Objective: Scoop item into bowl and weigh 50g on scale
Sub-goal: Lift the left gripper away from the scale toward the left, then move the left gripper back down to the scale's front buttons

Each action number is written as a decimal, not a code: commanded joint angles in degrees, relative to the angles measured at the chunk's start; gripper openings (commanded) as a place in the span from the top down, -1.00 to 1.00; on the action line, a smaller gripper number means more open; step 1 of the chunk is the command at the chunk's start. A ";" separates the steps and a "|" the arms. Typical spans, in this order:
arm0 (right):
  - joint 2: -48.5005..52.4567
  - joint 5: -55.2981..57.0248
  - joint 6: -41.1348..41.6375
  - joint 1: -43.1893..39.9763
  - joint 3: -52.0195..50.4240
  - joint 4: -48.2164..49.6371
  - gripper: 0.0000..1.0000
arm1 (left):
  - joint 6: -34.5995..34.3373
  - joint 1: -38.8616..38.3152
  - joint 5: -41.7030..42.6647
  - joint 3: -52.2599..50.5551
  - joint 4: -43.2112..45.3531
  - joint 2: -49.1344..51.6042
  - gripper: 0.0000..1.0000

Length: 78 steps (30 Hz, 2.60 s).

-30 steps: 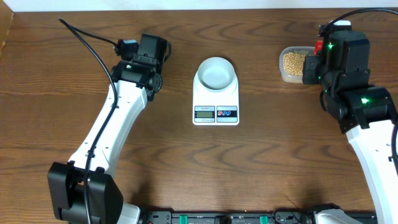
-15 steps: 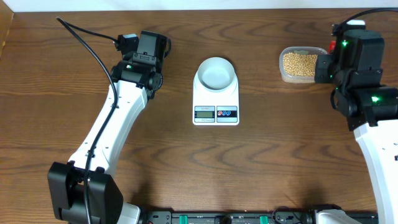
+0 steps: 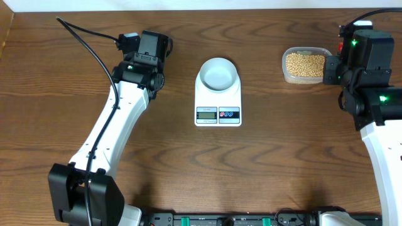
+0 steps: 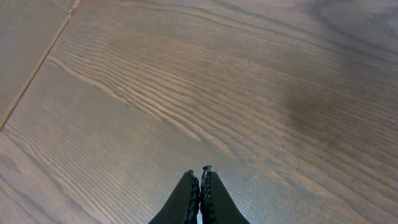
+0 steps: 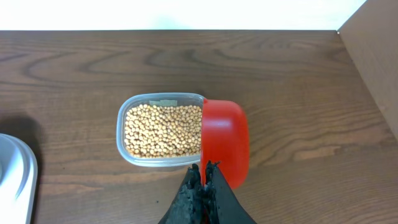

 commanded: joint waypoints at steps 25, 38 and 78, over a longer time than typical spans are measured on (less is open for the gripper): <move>1.03 -0.57 0.37 -9.46 1.11 3.30 0.98 | 7.78 2.60 -1.36 -0.04 1.73 0.52 0.85; 1.20 -2.25 -6.25 -9.46 1.11 4.79 0.98 | 11.85 -0.68 15.58 -0.04 3.96 0.55 0.86; 4.07 -5.09 -14.34 -10.36 1.11 10.05 0.98 | 19.67 -25.24 28.74 -2.95 -2.16 0.55 0.86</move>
